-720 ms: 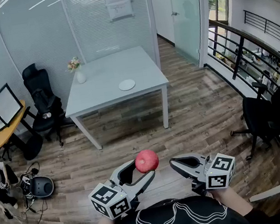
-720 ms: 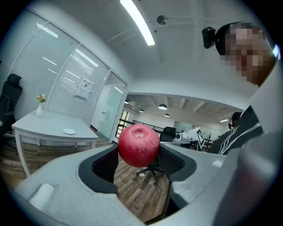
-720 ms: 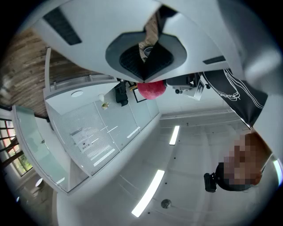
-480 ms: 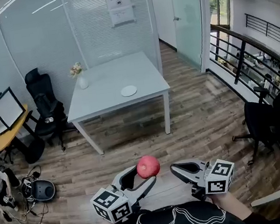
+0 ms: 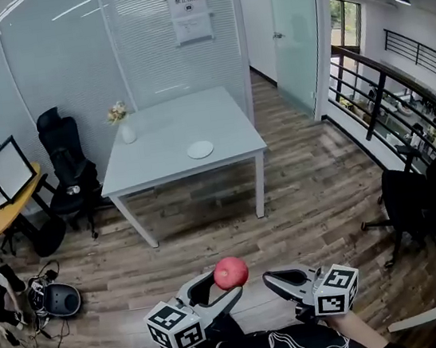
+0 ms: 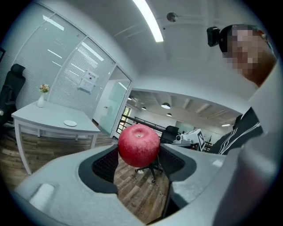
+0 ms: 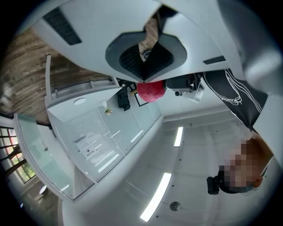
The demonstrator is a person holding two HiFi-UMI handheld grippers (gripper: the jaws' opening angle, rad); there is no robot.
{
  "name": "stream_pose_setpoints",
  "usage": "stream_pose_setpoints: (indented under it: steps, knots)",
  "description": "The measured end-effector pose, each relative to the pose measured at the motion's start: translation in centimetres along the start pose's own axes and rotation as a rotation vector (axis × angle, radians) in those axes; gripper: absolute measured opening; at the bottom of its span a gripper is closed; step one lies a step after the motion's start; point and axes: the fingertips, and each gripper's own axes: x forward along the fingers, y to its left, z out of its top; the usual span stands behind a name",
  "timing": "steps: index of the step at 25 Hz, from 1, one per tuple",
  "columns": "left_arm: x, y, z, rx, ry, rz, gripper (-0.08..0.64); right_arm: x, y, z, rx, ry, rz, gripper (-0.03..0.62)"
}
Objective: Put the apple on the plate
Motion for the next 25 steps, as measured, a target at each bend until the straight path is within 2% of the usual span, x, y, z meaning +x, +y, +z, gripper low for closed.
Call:
stream_pose_setpoints:
  steps: [8, 13, 19, 25]
  knots:
    - [4.1, 4.7, 1.9, 0.014, 0.003, -0.064, 0.298, 1.5, -5.5, 0.9, 0.000, -0.023, -0.101, 0.009]
    - [7.6, 9.3, 3.8, 0.014, 0.014, -0.122, 0.298, 4.4, -10.4, 2.8, 0.013, -0.026, -0.155, 0.009]
    - [11.6, 17.7, 6.4, -0.009, 0.041, -0.135, 0.298, 10.1, -17.6, 5.9, 0.059, -0.014, -0.204, 0.009]
    - [15.3, 27.9, 10.5, -0.014, 0.043, -0.095, 0.298, 17.0, -25.8, 10.1, 0.117, -0.028, -0.214, 0.009]
